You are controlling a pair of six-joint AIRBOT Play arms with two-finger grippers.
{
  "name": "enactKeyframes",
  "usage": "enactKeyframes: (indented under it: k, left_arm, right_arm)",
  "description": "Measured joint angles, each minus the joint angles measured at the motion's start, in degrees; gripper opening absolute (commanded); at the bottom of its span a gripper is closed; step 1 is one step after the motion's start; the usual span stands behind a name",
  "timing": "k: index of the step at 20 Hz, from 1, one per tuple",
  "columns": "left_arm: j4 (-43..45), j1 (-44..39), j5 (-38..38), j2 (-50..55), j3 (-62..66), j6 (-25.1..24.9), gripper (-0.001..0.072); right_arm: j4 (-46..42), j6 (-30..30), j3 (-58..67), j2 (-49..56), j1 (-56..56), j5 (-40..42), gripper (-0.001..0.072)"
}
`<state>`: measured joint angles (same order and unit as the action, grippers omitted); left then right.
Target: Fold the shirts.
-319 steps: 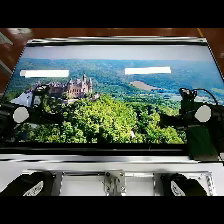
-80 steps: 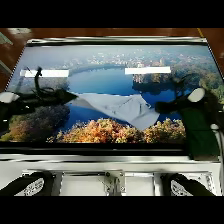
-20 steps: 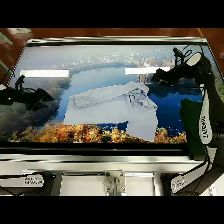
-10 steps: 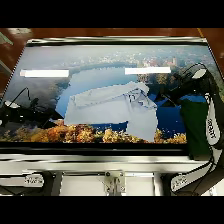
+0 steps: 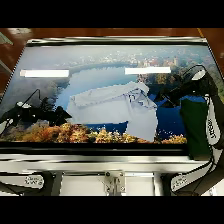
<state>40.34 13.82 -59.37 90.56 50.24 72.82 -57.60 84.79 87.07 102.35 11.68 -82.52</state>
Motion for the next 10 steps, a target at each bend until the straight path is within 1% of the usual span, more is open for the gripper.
enactKeyframes:
  k: [1, 2, 3, 10]
  left_arm:
    - [-0.98, -0.72, 1.09, 0.13, 0.02, 0.02, 0.0204]
    - [-1.42, -1.36, 1.09, 0.2, 0.02, 0.04, 0.0085]
    - [-1.77, -1.81, 1.18, 0.33, 0.0, 0.04, 0.0036]
    - [-2.86, -2.69, -2.12, -0.09, 0.61, -1.97, 0.0035]
  right_arm:
    - [-0.26, 0.02, 0.0, -0.02, 0.0, -0.04, 0.0596]
    - [-0.92, 0.07, -0.04, 0.0, -0.02, -0.31, 0.0596]
    - [-1.77, 0.13, -0.04, -0.02, 0.0, -0.68, 0.0596]
    - [-9.9, -0.02, -0.04, 0.0, 1.77, -3.74, 0.0596]
